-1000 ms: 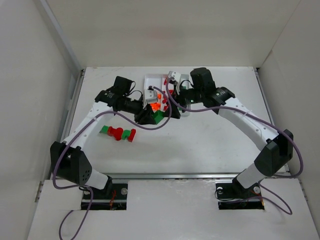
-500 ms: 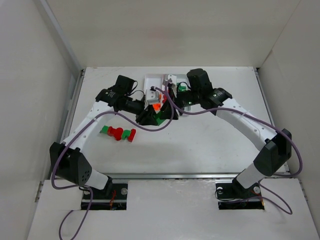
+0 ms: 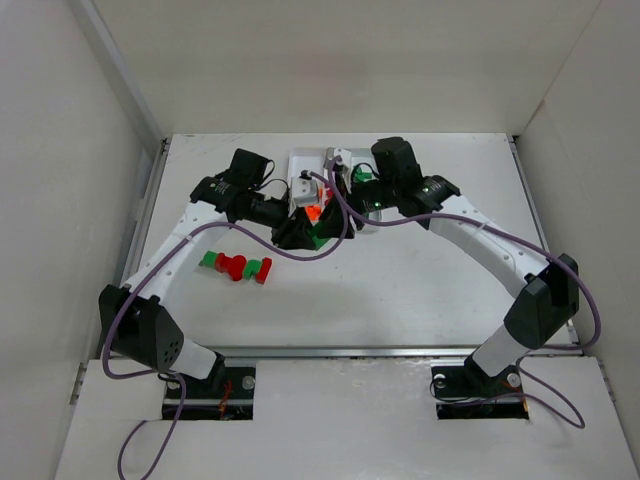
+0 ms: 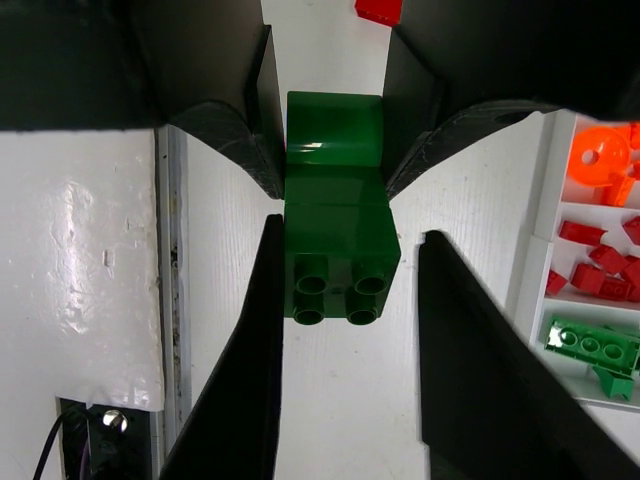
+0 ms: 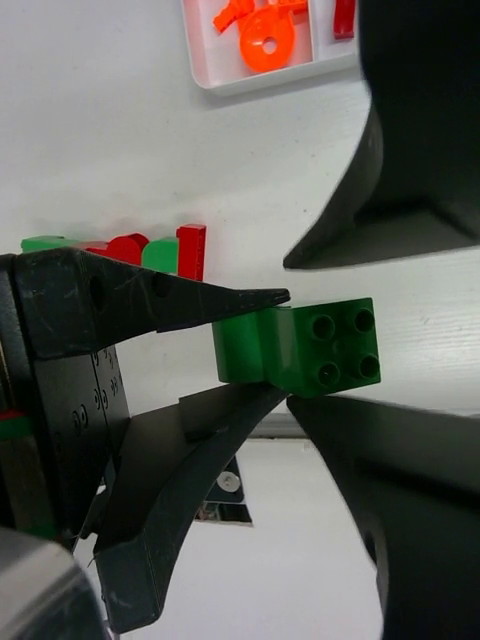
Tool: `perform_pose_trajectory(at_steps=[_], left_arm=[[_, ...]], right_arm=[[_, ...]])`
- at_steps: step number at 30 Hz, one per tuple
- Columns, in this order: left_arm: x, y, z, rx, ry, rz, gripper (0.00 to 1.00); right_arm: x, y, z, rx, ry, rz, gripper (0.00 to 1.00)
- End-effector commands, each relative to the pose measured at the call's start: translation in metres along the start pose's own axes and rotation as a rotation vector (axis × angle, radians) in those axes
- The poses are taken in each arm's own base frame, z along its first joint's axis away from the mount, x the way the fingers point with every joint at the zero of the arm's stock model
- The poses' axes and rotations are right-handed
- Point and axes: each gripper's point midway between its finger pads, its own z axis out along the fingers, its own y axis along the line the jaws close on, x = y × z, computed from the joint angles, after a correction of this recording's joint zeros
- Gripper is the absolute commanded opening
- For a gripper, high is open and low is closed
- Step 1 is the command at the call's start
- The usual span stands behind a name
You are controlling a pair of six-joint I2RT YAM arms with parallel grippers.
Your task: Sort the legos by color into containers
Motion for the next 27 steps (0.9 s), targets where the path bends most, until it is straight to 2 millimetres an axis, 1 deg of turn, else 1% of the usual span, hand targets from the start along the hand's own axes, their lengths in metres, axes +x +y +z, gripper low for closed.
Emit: perform_pose_trajectory(at_steps=[1, 2, 4, 5, 7, 8, 9, 10, 12, 13, 14, 15, 16, 17, 18, 19, 20, 22, 23, 24, 25, 26, 27], left_arm=[[-0.022, -0.005, -0.005, 0.019, -0.055, 0.035, 0.0], [-0.021, -0.002, -0.007, 0.011, -0.056, 0.031, 0.0], [-0.021, -0.002, -0.007, 0.011, -0.056, 0.031, 0.0], [-0.024, -0.002, -0.008, 0.008, -0.059, 0.039, 0.0], [-0.024, -0.002, -0.008, 0.008, -0.059, 0.028, 0.0], [-0.023, -0.001, -0.006, 0.005, -0.062, 0.021, 0.0], [-0.017, 0.002, -0.005, -0.01, -0.044, -0.003, 0.0], [-0.011, 0.005, -0.002, -0.015, -0.033, -0.032, 0.0], [-0.002, 0.006, 0.001, -0.027, -0.017, -0.097, 0.0], [0.009, 0.006, 0.003, -0.027, -0.008, -0.132, 0.0], [0.015, 0.005, 0.005, -0.021, 0.0, -0.147, 0.0], [0.024, 0.009, 0.002, -0.038, 0.01, -0.171, 0.0], [0.035, 0.005, 0.006, -0.025, 0.024, -0.21, 0.0], [0.04, 0.009, 0.005, -0.044, 0.028, -0.225, 0.0], [0.043, 0.012, 0.006, -0.056, 0.029, -0.229, 0.0], [0.047, 0.014, 0.006, -0.075, 0.042, -0.255, 0.0], [0.05, 0.016, 0.007, -0.085, 0.046, -0.265, 0.0], [0.049, 0.026, 0.004, -0.126, 0.037, -0.271, 0.0], [0.051, 0.033, 0.001, -0.163, 0.042, -0.303, 0.0], [0.051, 0.036, 0.0, -0.183, 0.043, -0.313, 0.0], [0.052, 0.046, -0.001, -0.215, 0.038, -0.322, 0.0], [0.055, 0.053, -0.003, -0.258, 0.053, -0.334, 0.0], [0.053, 0.061, -0.008, -0.298, 0.048, -0.34, 0.0]], right_arm=[[-0.002, 0.005, 0.004, -0.033, -0.01, -0.024, 0.53], [-0.003, 0.003, 0.006, -0.033, -0.01, -0.024, 0.43], [-0.002, 0.002, 0.007, -0.035, -0.003, -0.016, 0.34], [-0.002, 0.002, 0.007, -0.035, -0.003, -0.016, 0.26], [-0.009, 0.001, 0.007, -0.032, -0.02, -0.036, 0.13], [-0.01, 0.001, 0.007, -0.031, -0.025, -0.027, 0.03], [-0.008, -0.005, 0.004, -0.016, -0.029, 0.012, 0.0], [-0.009, -0.021, -0.002, 0.036, -0.046, 0.025, 0.0], [-0.01, -0.031, -0.015, 0.08, -0.07, 0.066, 0.0], [-0.01, -0.039, -0.022, 0.116, -0.08, 0.082, 0.0], [-0.015, -0.058, -0.038, 0.182, -0.116, 0.088, 0.0], [-0.014, -0.063, -0.048, 0.214, -0.136, 0.105, 0.0], [-0.015, -0.07, -0.056, 0.247, -0.158, 0.147, 0.0], [-0.017, -0.086, -0.068, 0.307, -0.186, 0.16, 0.0], [-0.019, -0.089, -0.074, 0.328, -0.197, 0.171, 0.0], [-0.017, -0.094, -0.072, 0.337, -0.198, 0.183, 0.0], [-0.017, -0.099, -0.077, 0.36, -0.201, 0.188, 0.0], [-0.009, -0.115, -0.071, 0.388, -0.191, 0.223, 0.0], [-0.01, -0.125, -0.073, 0.415, -0.204, 0.256, 0.0], [-0.007, -0.139, -0.075, 0.478, -0.205, 0.285, 0.0], [-0.003, -0.16, -0.076, 0.533, -0.205, 0.321, 0.0], [0.0, -0.175, -0.077, 0.592, -0.214, 0.374, 0.0], [0.006, -0.192, -0.079, 0.662, -0.215, 0.409, 0.0]])
